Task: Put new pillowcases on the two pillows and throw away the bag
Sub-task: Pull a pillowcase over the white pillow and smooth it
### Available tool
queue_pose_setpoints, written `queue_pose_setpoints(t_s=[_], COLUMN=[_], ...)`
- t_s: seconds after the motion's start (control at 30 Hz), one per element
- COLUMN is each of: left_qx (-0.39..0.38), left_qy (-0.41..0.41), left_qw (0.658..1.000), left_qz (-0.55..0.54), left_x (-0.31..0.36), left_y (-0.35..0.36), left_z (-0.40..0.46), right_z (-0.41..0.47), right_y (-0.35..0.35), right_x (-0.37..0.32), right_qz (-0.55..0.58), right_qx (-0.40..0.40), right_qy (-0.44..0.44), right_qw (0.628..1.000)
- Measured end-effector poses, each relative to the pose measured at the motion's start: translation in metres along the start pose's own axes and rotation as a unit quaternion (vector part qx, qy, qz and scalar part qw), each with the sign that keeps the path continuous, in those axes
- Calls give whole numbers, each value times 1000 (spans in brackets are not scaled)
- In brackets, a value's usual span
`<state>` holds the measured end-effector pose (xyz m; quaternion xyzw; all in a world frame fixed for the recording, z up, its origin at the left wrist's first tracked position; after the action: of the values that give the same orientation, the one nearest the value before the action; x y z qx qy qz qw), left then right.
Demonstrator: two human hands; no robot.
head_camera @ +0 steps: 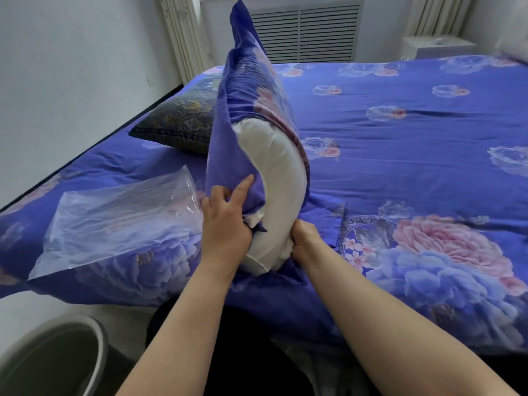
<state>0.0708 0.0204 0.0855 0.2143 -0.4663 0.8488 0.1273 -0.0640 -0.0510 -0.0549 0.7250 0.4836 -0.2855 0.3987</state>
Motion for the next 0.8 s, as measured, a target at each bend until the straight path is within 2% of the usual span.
queue_pose_setpoints(t_s=[0.07, 0.13, 0.2, 0.3, 0.4, 0.47, 0.53, 0.6, 0.63, 0.7, 0.8], left_qx=[34, 56, 80, 96, 61, 31, -17, -78, -111, -165, -229], left_qy=[57, 107, 130, 107, 58, 30, -12, -82, -112, -133, -124], left_qw=[997, 991, 984, 973, 970, 976, 981, 982, 979, 972, 953], left_qz=[-27, -56, -90, -182, -227, -213, -190, -151, -130, -104, -156], left_x=[13, 27, 35, 35, 34, 26, 10, -15, -26, -38, -46], left_y=[-2, -3, -2, 1, 15, 30, 44, 54, 55, 54, 38], left_z=[-2, -3, -1, -1, -11, -23, -36, -46, -49, -49, -35], right_z=[0, -8, -20, -48, -71, -77, -75, -74, -75, -83, -92], right_y=[-4, -13, -31, -66, -92, -103, -118, -135, -140, -137, -129], right_x=[-9, -22, -44, -94, -139, -149, -138, -117, -112, -120, -146], right_qz=[37, 22, 37, -26, -128, -273, -495, -628, -652, -661, -666], right_qx=[33, 57, 100, 166, 174, 155, 113, 70, 56, 43, 46], right_qy=[-52, -105, -171, -289, -364, -338, -252, -173, -149, -160, -183], right_qw=[997, 993, 980, 943, 906, 887, 824, 755, 741, 731, 722])
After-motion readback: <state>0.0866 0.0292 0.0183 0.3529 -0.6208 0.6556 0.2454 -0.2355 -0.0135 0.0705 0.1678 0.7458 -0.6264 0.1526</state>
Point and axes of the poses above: each hand's wrist, its own z-axis towards the middle knuckle, its own y-axis out of the palm, x = y × z, the point moved 6 cm from there along z, towards the middle knuckle, and after that the axes turned 6 degrees about -y, right-handed, at the moved point
